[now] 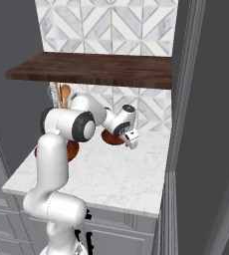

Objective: Pick up the bowls on the counter and stack them on top of one another in the open cabinet. Place the smaller bowl on top of the larger bowl.

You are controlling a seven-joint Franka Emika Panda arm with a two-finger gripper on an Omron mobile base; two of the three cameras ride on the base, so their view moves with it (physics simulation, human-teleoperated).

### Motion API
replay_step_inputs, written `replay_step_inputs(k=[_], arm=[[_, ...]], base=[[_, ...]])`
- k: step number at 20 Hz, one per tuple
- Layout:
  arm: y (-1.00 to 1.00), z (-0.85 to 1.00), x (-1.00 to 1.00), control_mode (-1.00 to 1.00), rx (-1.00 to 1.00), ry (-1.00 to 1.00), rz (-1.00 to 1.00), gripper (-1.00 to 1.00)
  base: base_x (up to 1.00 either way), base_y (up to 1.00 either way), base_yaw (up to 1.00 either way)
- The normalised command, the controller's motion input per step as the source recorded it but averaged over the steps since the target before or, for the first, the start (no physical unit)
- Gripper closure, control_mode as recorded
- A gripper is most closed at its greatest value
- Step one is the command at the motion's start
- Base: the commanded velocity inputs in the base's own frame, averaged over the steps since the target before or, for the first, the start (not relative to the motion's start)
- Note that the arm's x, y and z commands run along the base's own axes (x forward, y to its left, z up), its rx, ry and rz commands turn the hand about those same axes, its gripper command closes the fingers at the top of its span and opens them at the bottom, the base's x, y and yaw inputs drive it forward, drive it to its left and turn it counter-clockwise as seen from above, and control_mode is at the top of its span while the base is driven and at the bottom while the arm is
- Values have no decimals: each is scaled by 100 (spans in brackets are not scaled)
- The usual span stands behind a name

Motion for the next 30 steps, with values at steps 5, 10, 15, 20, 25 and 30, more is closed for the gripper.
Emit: replay_step_inputs(k=[5, 10, 15, 20, 25, 30], arm=[[0, 0, 1, -100, 0, 0, 0, 100], [0, 0, -65, -100, 2, -2, 0, 100], [1, 29, -100, -100, 3, -23, 0, 100], [20, 100, -92, -100, 0, -16, 0, 100], [55, 97, -78, -100, 0, 0, 2, 100], [100, 86, -20, -100, 0, 13, 11, 100]], base=[[0, 0, 0], [0, 0, 0], [0, 0, 0], [0, 0, 0], [0, 0, 0], [0, 0, 0]])
